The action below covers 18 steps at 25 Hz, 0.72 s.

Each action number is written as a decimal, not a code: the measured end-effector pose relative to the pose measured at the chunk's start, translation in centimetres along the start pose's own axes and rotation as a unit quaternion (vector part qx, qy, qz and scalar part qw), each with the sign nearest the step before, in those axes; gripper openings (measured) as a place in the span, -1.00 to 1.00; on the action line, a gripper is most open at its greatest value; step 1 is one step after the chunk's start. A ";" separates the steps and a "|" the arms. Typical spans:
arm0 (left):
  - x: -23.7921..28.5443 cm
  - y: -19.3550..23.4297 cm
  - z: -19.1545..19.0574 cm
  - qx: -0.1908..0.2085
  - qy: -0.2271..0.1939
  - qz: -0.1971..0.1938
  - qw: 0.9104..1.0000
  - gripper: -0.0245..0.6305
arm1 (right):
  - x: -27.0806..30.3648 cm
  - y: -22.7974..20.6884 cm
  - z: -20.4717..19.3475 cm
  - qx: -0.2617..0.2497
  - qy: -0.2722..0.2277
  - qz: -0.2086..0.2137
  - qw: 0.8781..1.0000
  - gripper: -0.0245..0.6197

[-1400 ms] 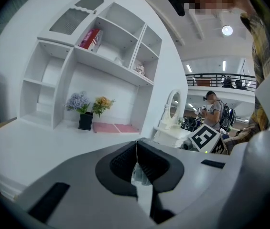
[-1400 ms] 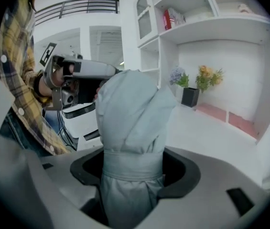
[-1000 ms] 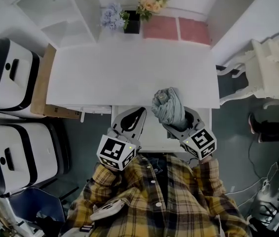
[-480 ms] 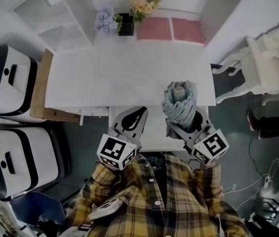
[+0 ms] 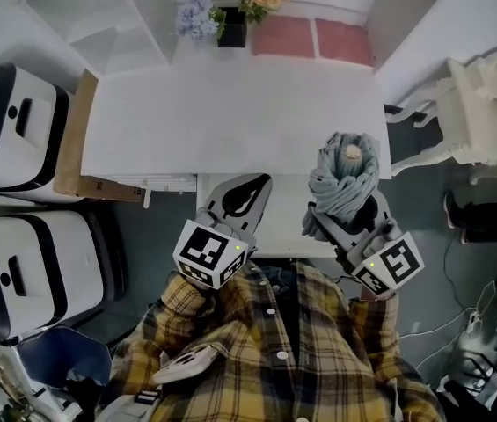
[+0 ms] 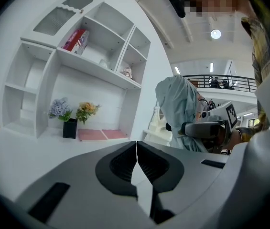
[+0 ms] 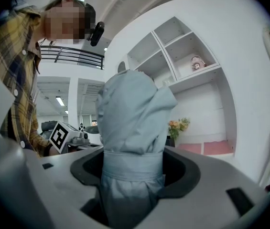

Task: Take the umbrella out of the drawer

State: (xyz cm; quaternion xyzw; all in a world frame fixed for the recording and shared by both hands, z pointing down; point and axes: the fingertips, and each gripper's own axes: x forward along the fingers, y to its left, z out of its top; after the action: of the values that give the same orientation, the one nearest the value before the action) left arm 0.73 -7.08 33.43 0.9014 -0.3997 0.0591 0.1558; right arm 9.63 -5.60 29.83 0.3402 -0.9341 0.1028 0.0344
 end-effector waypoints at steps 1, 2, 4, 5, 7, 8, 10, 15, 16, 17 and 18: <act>0.0 -0.1 0.1 0.000 0.000 -0.002 1.000 -0.85 | 0.0 0.0 0.0 -0.001 0.001 0.000 1.000 0.04; 0.0 -0.1 0.2 0.000 0.000 -0.004 1.000 -0.85 | 0.0 0.0 0.0 -0.003 0.003 0.001 1.000 0.04; 0.1 -0.3 0.5 0.003 0.001 -0.010 1.000 -0.85 | 0.2 0.2 0.0 -0.007 0.007 0.003 1.000 0.04; 0.1 -0.4 0.6 0.005 0.002 -0.015 1.000 -0.85 | 0.3 0.3 -0.1 -0.008 0.007 0.005 1.000 0.04; 0.2 -0.8 0.9 0.008 0.001 -0.026 1.000 -0.85 | 0.4 0.4 0.0 -0.006 0.005 0.008 1.000 0.04; 0.3 -1.0 1.0 0.011 0.001 -0.032 0.999 -0.85 | 0.4 0.5 0.1 -0.006 0.004 0.010 1.000 0.04; 0.3 -1.5 1.0 0.017 0.004 -0.044 0.999 -0.85 | 0.5 0.6 0.2 -0.005 0.000 0.013 1.000 0.04; 0.3 -1.9 1.1 0.022 0.007 -0.064 0.998 -0.85 | 0.6 0.7 0.5 -0.003 -0.007 0.015 1.000 0.04; 0.3 -1.9 1.3 0.022 0.007 -0.066 0.998 -0.85 | 0.6 0.7 0.5 -0.003 -0.006 0.015 1.000 0.04; 0.3 -1.9 1.4 0.021 0.007 -0.067 0.997 -0.85 | 0.6 0.7 0.5 -0.002 -0.006 0.015 1.000 0.04; 0.2 -1.9 1.5 0.021 0.007 -0.069 0.997 -0.85 | 0.5 0.8 0.5 -0.001 -0.005 0.015 1.000 0.04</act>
State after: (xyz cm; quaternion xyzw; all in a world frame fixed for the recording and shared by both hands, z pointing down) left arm 2.23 -6.55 31.67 0.9293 -0.3345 0.0629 0.1435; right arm 8.73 -5.48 29.32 0.3270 -0.9393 0.1002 0.0282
